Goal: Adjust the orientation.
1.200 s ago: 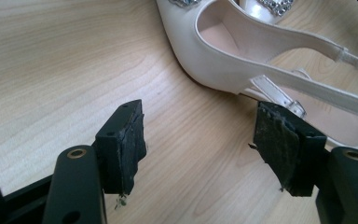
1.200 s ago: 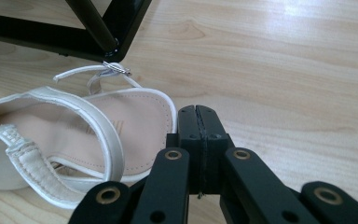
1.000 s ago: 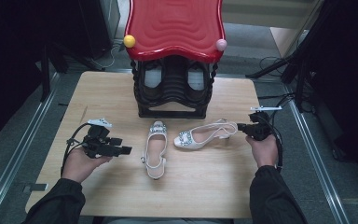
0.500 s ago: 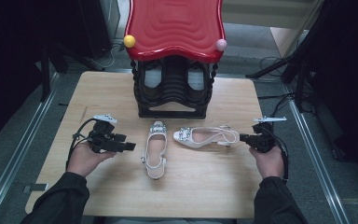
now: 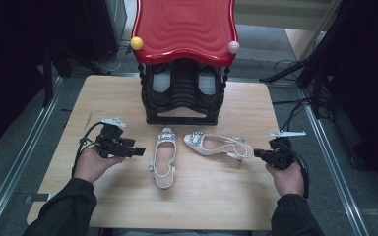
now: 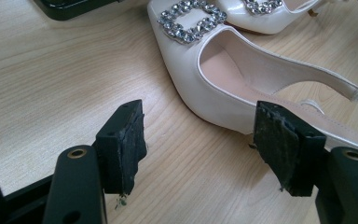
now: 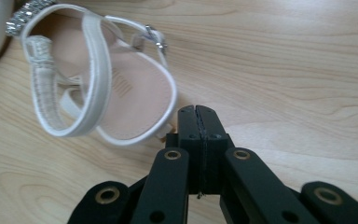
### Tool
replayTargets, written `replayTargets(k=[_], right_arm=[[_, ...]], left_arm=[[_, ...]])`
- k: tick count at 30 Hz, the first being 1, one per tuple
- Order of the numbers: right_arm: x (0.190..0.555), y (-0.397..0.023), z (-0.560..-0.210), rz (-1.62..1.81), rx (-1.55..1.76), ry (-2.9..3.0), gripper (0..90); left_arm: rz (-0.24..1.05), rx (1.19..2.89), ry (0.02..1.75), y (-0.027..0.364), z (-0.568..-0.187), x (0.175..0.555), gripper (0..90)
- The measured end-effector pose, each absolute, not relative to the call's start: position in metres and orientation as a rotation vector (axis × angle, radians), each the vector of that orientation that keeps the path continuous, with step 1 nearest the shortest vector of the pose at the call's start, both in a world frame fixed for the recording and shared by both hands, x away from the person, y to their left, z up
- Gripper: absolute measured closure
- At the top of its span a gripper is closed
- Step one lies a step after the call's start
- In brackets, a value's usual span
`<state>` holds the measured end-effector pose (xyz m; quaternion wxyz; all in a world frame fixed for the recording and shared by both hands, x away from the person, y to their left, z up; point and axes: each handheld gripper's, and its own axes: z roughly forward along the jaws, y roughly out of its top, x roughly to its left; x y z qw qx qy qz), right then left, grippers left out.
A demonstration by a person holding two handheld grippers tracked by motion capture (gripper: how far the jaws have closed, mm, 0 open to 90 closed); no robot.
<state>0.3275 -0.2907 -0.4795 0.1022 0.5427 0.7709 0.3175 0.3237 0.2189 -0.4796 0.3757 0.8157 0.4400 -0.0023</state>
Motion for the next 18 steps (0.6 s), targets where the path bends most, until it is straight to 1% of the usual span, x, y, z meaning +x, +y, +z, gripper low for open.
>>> replayTargets(k=[7,12,18], right_arm=[[0.347,-0.298,-0.483,0.990,1.615,2.249,90.0],[0.358,-0.292,-0.488,0.987,1.597,2.288,90.0],[0.360,-0.282,-0.487,0.975,1.562,2.329,90.0]], left_arm=[[0.009,2.095,1.108,0.219,-0.479,0.317,34.6],[0.025,2.083,1.119,0.224,-0.479,0.313,34.6],[0.026,2.069,1.142,0.230,-0.480,0.308,34.6]])
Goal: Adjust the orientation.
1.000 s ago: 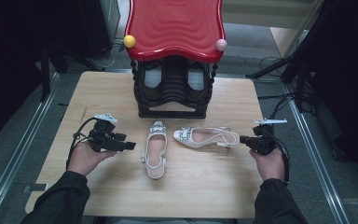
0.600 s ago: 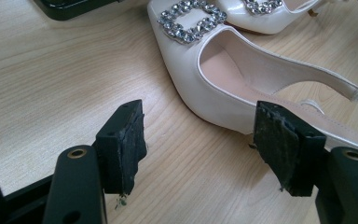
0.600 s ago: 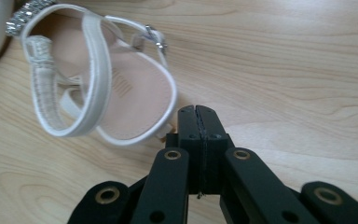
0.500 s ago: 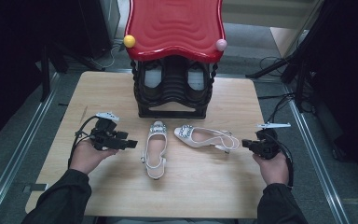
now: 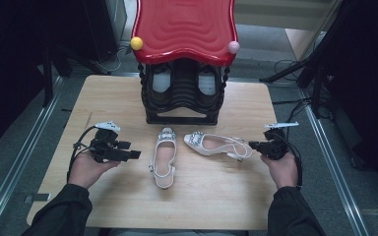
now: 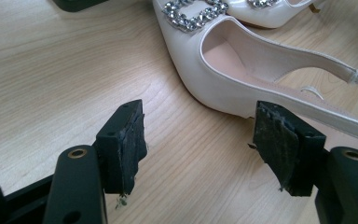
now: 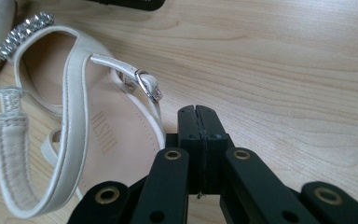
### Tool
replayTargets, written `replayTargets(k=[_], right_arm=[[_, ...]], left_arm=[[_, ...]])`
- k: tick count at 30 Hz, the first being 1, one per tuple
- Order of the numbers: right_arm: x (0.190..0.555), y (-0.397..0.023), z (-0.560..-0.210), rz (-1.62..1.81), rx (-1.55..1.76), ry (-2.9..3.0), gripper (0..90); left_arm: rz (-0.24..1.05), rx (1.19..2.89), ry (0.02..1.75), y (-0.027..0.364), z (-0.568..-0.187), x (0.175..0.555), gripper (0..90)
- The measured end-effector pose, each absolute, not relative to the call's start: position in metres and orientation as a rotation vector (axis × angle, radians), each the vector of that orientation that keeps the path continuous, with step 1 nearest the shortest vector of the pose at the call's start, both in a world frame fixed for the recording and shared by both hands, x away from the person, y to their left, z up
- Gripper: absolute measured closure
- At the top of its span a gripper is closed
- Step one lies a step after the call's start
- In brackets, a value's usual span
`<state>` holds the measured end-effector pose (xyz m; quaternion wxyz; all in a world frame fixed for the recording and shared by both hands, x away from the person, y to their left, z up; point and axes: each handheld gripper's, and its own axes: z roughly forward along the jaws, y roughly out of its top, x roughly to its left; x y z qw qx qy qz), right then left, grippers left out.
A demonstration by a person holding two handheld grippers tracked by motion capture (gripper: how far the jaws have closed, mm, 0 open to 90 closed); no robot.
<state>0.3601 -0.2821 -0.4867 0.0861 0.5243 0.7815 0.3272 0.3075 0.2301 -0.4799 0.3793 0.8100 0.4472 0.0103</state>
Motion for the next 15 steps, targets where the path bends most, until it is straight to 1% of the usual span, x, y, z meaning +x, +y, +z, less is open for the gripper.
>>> replayTargets(k=[15], right_arm=[[0.339,-0.276,-0.486,0.979,1.574,2.410,90.0]], left_arm=[[0.023,2.065,1.127,0.228,-0.478,0.312,34.6]])
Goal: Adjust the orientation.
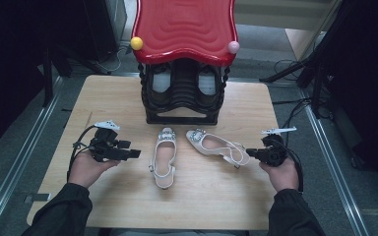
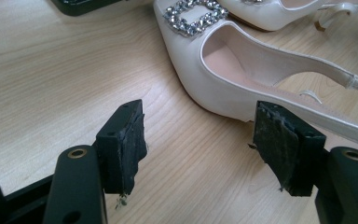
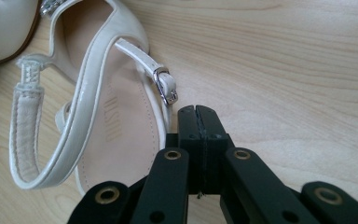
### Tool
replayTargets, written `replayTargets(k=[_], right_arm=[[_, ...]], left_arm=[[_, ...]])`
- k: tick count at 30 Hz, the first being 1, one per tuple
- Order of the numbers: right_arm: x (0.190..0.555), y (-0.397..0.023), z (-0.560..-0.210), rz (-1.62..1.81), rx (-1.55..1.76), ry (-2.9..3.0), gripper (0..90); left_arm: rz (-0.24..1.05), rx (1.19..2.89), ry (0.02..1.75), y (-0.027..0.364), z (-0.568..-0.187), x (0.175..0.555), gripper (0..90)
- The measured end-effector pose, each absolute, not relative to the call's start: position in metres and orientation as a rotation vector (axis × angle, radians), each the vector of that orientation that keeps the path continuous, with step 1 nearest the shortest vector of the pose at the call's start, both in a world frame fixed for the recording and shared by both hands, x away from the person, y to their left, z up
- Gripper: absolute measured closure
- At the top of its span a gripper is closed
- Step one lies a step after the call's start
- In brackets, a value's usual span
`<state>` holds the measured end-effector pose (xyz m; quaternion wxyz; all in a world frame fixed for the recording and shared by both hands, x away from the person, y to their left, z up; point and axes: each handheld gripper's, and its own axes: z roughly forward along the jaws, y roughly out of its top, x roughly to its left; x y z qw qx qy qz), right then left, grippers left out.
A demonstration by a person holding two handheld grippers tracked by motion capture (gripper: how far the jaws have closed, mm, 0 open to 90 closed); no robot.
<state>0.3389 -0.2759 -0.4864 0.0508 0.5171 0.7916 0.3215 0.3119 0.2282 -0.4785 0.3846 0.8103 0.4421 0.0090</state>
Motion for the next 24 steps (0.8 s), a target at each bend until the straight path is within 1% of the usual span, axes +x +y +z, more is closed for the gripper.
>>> replayTargets(k=[11,20,24], right_arm=[[0.316,-0.266,-0.489,1.015,1.539,2.422,90.0],[0.297,-0.249,-0.492,1.036,1.516,2.469,90.0],[0.289,-0.237,-0.495,1.034,1.476,2.529,90.0]], left_arm=[[0.007,2.081,1.099,0.215,-0.478,0.322,34.6],[0.014,2.109,1.057,0.203,-0.476,0.329,35.3],[0.037,2.092,1.043,0.201,-0.474,0.329,38.6]])
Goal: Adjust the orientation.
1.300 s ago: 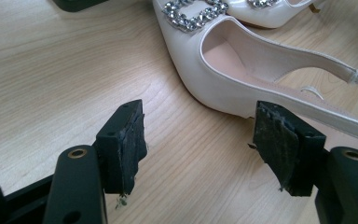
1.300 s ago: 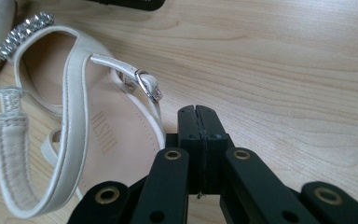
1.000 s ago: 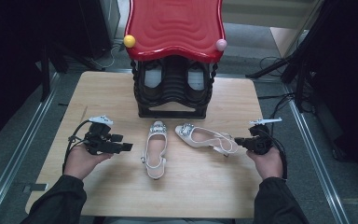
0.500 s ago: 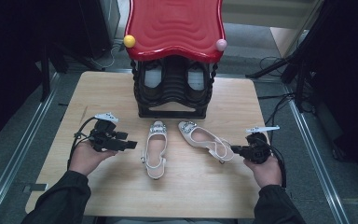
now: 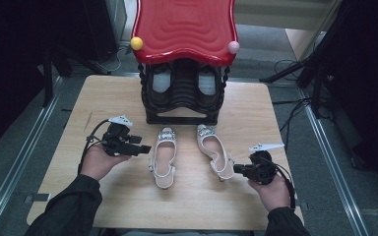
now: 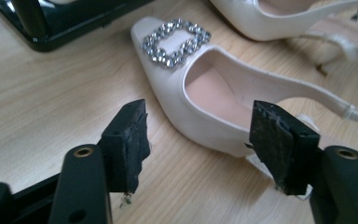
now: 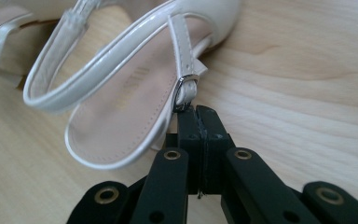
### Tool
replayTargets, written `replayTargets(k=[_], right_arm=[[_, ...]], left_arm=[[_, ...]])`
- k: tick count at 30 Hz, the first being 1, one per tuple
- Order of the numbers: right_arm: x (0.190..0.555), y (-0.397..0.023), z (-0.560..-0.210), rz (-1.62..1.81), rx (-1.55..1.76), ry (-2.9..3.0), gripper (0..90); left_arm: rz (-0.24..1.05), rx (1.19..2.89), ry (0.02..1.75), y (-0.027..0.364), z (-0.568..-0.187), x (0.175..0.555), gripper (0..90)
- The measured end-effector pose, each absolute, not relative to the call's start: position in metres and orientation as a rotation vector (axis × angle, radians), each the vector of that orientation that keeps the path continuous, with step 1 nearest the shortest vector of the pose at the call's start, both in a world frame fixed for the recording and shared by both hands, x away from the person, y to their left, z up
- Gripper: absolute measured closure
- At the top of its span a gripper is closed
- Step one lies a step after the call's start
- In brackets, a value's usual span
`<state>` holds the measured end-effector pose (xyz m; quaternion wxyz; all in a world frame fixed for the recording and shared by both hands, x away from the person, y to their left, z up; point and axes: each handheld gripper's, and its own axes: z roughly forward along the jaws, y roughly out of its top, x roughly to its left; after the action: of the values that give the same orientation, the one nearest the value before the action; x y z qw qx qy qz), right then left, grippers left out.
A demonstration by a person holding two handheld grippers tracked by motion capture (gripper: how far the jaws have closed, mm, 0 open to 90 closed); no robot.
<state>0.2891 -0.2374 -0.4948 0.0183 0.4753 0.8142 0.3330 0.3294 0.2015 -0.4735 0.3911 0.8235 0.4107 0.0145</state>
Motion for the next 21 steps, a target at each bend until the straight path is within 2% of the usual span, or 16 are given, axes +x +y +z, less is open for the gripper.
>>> replayTargets(k=[7,13,16,21], right_arm=[[0.287,-0.229,-0.495,0.989,1.414,2.553,90.0],[0.295,-0.245,-0.489,1.059,1.459,2.443,90.0],[0.303,-0.250,-0.487,1.135,1.510,2.356,90.0],[0.319,-0.243,-0.488,1.145,1.515,2.292,90.0]], left_arm=[[0.003,2.087,1.054,0.202,-0.474,0.330,48.3],[0.016,2.086,1.072,0.203,-0.474,0.328,66.4],[0.020,2.072,1.066,0.203,-0.473,0.328,79.1],[0.006,2.068,1.088,0.203,-0.478,0.331,89.0]])
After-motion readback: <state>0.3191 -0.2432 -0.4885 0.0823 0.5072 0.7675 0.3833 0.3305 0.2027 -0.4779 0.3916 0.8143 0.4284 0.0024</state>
